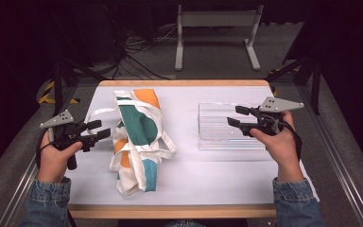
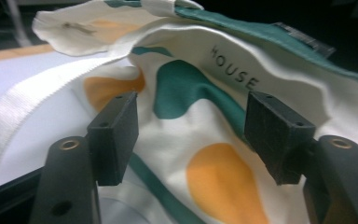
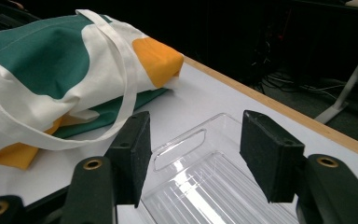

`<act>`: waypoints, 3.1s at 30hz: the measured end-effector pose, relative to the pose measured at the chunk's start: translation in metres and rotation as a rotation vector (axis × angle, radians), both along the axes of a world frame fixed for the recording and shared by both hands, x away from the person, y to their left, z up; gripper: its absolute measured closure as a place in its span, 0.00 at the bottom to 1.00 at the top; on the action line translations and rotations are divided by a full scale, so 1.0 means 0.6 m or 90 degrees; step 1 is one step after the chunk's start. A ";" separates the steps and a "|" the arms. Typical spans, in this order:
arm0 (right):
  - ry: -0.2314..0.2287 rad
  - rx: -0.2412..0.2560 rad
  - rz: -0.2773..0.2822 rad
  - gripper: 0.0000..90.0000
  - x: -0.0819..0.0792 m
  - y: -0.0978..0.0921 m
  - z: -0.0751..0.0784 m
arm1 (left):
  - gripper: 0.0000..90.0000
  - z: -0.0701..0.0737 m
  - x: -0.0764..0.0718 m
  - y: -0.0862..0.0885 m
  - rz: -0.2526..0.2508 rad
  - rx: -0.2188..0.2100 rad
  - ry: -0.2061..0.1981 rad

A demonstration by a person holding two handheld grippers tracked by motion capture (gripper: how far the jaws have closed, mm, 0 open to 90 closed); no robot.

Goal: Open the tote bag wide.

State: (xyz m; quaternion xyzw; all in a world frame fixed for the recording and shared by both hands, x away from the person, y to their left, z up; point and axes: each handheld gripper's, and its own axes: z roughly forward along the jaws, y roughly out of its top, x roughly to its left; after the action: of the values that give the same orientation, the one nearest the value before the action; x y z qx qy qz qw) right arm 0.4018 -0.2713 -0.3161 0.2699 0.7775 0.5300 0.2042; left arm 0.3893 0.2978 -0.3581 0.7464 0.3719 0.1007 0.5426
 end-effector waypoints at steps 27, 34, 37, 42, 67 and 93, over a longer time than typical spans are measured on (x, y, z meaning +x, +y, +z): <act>0.025 0.002 0.135 0.44 -0.029 0.118 0.017 | 0.27 0.035 -0.054 -0.019 -0.012 0.072 -0.042; 0.024 -0.002 0.176 0.42 -0.037 0.153 0.019 | 0.26 0.035 -0.064 -0.021 -0.008 0.073 -0.042; 0.035 0.020 0.203 0.42 -0.034 0.163 0.013 | 0.25 0.034 -0.067 -0.025 -0.010 0.074 -0.039; 0.037 0.029 0.222 0.42 -0.030 0.177 0.002 | 0.23 0.032 -0.066 -0.031 -0.017 0.079 -0.041; 0.075 -0.028 0.307 0.50 -0.044 0.258 -0.056 | 0.13 0.035 -0.069 -0.055 -0.029 0.087 -0.055; 0.054 -0.040 0.307 0.97 -0.054 0.266 -0.068 | 0.09 0.026 -0.068 -0.074 -0.101 0.079 -0.044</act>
State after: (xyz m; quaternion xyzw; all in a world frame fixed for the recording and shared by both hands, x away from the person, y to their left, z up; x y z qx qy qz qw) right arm 0.3693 -0.1116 -0.3566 0.0919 0.8435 0.5271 0.0476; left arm 0.3483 0.2534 -0.3424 0.8019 0.2858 0.1057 0.5139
